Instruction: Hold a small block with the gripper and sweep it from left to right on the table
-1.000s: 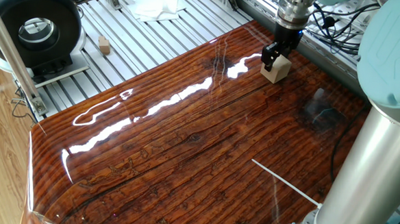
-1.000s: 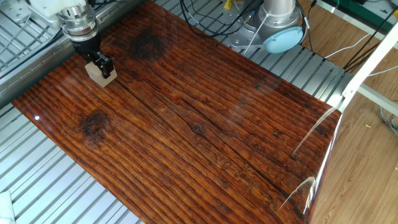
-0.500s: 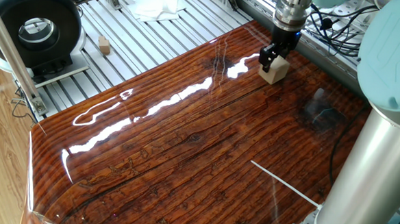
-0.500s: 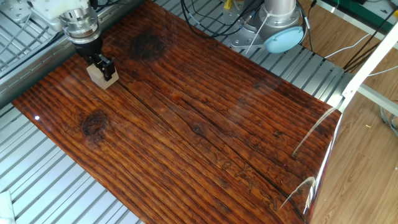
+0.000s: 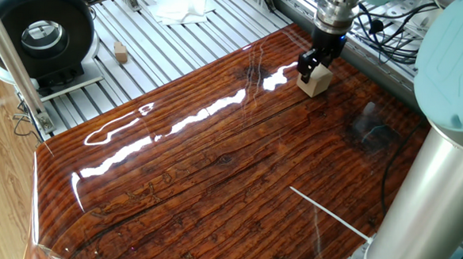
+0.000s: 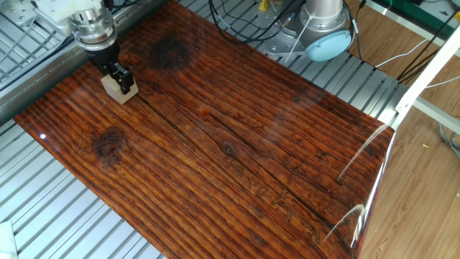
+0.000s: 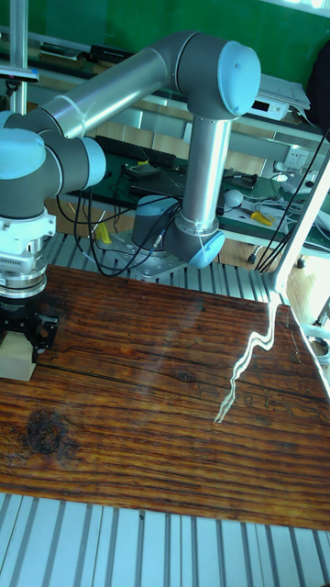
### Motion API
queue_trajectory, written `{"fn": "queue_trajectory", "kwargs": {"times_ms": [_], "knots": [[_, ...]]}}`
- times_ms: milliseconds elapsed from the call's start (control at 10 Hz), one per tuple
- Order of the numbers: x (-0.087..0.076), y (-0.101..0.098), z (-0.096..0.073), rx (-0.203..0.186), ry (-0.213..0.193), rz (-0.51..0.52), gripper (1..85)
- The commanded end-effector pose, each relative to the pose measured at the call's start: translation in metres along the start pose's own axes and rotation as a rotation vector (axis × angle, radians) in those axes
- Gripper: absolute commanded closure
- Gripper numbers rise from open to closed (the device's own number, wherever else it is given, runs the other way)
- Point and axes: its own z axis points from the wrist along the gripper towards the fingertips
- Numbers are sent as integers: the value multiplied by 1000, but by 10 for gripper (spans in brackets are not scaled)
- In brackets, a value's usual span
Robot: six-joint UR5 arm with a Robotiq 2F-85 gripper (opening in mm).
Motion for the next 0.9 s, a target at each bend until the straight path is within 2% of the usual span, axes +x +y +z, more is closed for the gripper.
{"fn": "queue_trajectory", "kwargs": {"times_ms": [0, 800], "knots": [[-2, 3, 1, -6, -9, 9, 847], [-4, 5, 2, -7, -12, 7, 847]]}}
